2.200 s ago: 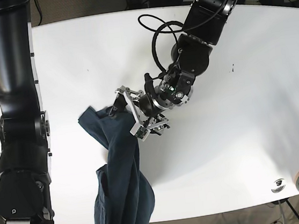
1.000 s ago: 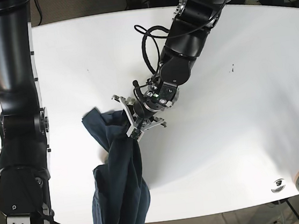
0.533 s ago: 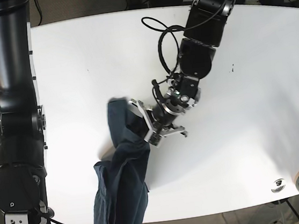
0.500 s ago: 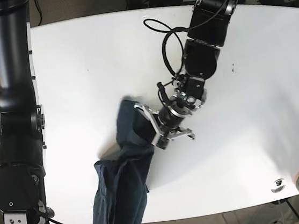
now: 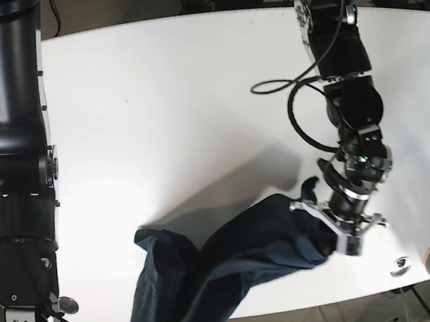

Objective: Fold the T-shirt properly
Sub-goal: 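Spread the teal shirt with both grippers, pulling its edge apart and laying it down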

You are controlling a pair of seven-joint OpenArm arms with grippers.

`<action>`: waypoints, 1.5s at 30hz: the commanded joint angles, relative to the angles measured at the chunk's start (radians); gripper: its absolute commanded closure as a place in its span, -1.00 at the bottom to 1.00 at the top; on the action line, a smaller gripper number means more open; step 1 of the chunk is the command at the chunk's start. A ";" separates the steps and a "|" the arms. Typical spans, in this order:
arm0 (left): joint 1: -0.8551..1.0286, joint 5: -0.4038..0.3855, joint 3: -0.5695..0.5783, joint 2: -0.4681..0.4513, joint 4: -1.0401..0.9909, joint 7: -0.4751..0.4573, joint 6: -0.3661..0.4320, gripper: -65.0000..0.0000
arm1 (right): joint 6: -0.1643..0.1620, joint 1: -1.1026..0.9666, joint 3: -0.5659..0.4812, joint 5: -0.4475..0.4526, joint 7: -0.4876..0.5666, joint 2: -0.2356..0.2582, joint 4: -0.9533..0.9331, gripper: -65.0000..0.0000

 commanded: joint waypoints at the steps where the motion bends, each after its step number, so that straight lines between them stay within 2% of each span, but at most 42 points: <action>1: -0.079 -0.014 -0.046 -0.036 0.030 -0.016 0.008 1.00 | -0.032 0.048 0.010 -0.003 0.067 0.014 -0.050 0.94; 6: -0.165 -0.031 -0.139 -0.097 0.030 0.024 -0.008 1.00 | -0.032 0.068 0.011 0.000 0.090 0.032 -0.099 0.94; 10: -0.238 -0.089 -0.196 -0.152 0.024 0.076 -0.037 1.00 | -0.032 0.086 0.079 -0.003 0.104 0.032 -0.142 0.94; 16: -0.346 -0.148 -0.215 -0.235 0.023 0.127 -0.035 1.00 | -0.028 0.129 0.097 0.001 0.107 0.033 -0.196 0.94; 24: -0.479 -0.204 -0.218 -0.299 -0.060 0.169 -0.034 1.00 | -0.025 0.140 0.097 -0.002 0.099 0.035 -0.161 0.94; 31: -0.424 -0.252 -0.218 -0.309 -0.079 0.172 -0.035 1.00 | -0.022 0.094 0.099 0.004 0.007 0.035 -0.064 0.94; 35: -0.367 -0.310 -0.218 -0.309 -0.079 0.202 -0.038 1.00 | -0.022 -0.009 0.159 0.000 -0.040 0.035 0.059 0.94; 45: -0.165 -0.445 -0.218 -0.312 -0.062 0.205 -0.040 1.00 | -0.022 -0.308 0.272 0.004 -0.186 0.027 0.352 0.94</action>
